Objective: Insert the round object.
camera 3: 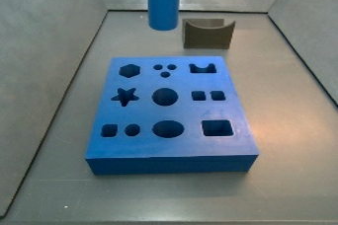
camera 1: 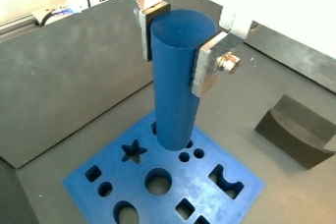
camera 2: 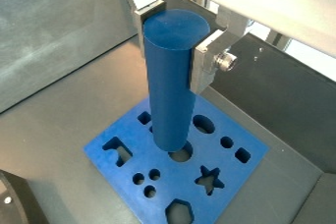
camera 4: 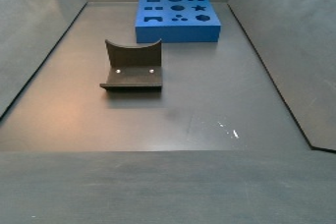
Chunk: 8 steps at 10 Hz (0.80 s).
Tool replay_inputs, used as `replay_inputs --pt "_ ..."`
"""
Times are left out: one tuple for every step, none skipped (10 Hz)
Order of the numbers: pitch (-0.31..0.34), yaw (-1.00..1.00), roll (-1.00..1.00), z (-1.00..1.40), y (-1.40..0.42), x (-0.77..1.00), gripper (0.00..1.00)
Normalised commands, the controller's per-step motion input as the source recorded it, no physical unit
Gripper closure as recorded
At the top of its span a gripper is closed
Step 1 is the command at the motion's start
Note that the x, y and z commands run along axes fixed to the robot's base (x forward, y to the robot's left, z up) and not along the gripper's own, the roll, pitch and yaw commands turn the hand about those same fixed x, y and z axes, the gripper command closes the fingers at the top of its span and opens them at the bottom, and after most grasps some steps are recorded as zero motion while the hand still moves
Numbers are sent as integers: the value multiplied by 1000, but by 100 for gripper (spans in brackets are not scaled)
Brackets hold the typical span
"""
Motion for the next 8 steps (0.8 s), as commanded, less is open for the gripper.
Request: replay_inputs --pt "-120 -54 17 -994 -446 -434 100" --pt "-91 -66 0 -1000 -560 -226 100" --pt "-146 -51 0 -1000 -506 0 100" --pt "-151 -249 -90 -800 71 0 100" --pt "-143 -234 -59 -800 180 9 100" --pt "-157 -214 -104 -740 151 0 100" --pt "-17 -266 -94 -637 74 86 100" --pt "0 -309 -230 -460 111 277 100"
